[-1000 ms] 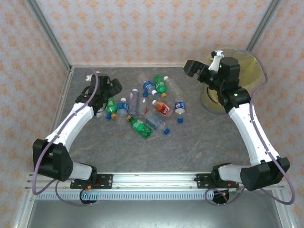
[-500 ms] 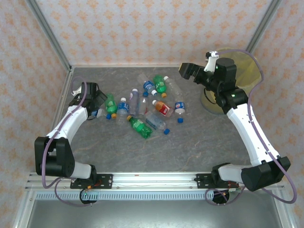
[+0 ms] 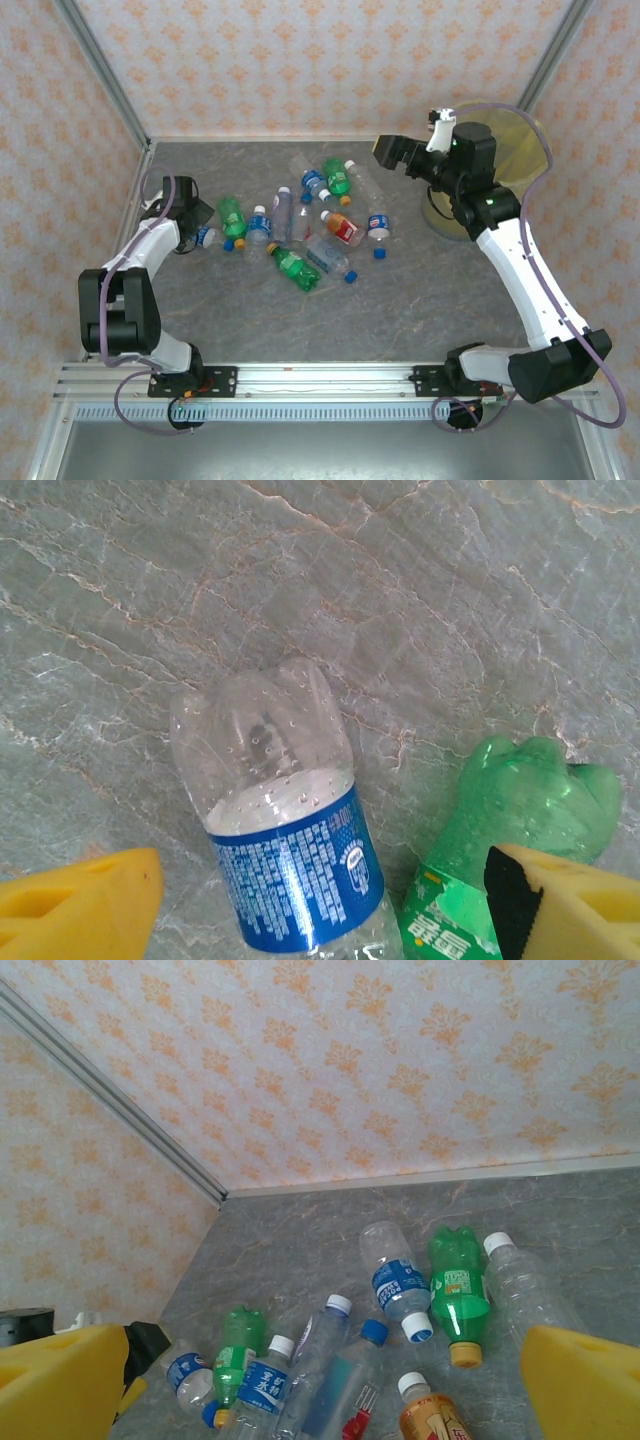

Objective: Put the plastic bottles in the bin

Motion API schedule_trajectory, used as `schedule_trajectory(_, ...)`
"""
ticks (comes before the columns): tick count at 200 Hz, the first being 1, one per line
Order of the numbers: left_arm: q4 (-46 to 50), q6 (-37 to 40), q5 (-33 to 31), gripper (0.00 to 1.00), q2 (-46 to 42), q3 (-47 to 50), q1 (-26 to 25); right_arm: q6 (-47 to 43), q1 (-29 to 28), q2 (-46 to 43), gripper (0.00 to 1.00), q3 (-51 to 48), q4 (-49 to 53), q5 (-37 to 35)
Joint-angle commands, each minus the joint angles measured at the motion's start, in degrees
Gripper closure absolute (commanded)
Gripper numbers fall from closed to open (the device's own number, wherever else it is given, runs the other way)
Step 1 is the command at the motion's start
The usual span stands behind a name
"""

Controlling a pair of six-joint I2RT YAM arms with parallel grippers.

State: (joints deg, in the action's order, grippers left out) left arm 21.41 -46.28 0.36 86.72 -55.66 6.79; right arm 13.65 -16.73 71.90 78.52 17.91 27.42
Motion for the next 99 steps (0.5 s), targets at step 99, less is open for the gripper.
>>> schedule_trajectory(99,-5.8,-3.7,5.9,0.14,1.6,5.4,1.4,0.0,-1.6,1.4,0.0,0.9,-3.1,1.6)
